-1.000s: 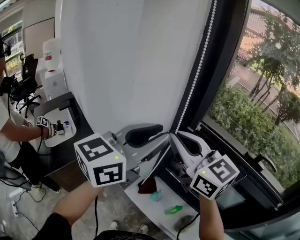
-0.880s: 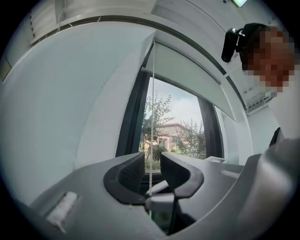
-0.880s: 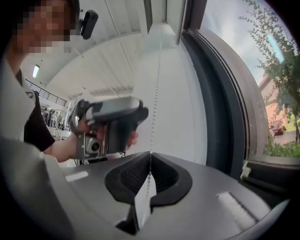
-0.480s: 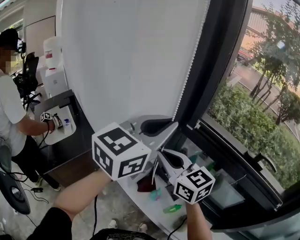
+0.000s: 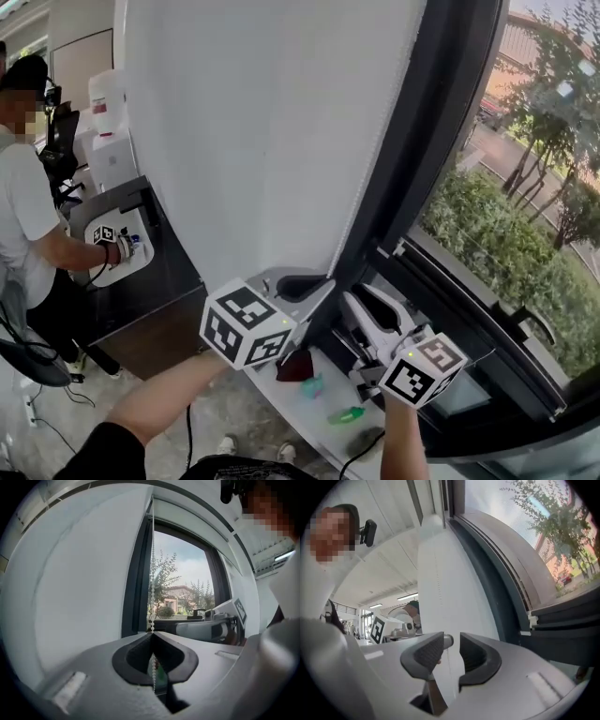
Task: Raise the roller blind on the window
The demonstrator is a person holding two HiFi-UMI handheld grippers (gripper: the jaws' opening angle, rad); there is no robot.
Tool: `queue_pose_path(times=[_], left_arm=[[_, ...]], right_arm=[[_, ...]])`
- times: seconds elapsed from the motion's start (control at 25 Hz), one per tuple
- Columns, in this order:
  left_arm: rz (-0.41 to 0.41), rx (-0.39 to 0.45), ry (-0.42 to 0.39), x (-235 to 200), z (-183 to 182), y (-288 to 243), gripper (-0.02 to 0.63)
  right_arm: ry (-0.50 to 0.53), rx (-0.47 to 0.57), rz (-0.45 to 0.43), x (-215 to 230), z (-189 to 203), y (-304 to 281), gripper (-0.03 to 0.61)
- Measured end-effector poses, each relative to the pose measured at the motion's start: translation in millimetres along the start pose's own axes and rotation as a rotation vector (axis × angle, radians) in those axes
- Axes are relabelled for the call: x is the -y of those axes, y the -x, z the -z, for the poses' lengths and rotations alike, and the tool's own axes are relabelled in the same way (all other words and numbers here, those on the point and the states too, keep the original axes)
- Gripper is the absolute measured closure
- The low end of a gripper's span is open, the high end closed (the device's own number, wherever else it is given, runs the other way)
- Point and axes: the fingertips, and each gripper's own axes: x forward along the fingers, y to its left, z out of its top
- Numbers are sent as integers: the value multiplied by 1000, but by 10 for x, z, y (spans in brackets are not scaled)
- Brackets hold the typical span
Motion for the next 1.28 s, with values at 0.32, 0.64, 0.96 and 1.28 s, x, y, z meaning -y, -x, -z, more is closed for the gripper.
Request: queue_pose_path(times=[0.32, 0.64, 0.96, 1.28], left_arm=[[-42, 11, 3, -15, 89, 95, 601], [-228, 106, 29, -54, 125, 499, 529], [-292, 42, 26, 41, 401, 594, 613], [-294, 15, 29, 108, 503, 555, 614]], right_arm=[[85, 2, 157, -16, 108, -22, 497], [188, -12, 285, -140, 314, 28, 534], [178, -68, 322, -289, 536, -31, 572], [170, -81, 349, -290, 601, 33, 572]])
